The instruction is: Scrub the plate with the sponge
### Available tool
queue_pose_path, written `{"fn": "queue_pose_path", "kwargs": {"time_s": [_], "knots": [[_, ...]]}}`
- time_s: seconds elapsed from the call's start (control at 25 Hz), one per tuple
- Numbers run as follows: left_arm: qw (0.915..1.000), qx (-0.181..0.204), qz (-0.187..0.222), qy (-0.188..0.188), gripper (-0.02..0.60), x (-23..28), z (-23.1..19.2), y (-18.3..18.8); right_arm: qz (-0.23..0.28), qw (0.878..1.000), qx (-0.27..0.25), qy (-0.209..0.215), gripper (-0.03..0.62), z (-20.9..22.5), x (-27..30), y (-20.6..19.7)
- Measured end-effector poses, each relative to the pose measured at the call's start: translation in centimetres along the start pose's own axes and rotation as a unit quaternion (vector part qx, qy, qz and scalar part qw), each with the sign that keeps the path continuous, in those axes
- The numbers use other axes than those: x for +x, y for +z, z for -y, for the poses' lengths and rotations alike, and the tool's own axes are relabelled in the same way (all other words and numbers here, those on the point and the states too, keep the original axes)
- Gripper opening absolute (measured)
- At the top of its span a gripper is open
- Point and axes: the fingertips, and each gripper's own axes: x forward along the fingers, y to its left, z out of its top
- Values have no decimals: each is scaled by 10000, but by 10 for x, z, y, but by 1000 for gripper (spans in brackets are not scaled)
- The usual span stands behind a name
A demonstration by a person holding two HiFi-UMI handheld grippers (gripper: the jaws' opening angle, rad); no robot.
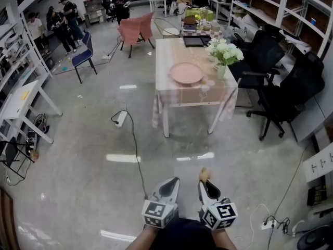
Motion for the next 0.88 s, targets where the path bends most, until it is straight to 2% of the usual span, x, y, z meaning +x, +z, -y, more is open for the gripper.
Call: {"fn": "queue_pose_path", "kwargs": {"time_s": [0.52,0.88], "knots": [[9999,-46,-72,-63,12,70,-46,37,-58,9999,56,-97,58,31,78,38],[10000,-18,-64,-30,12,101,-88,69,-59,10000,5,-10,58,33,133,68]]}}
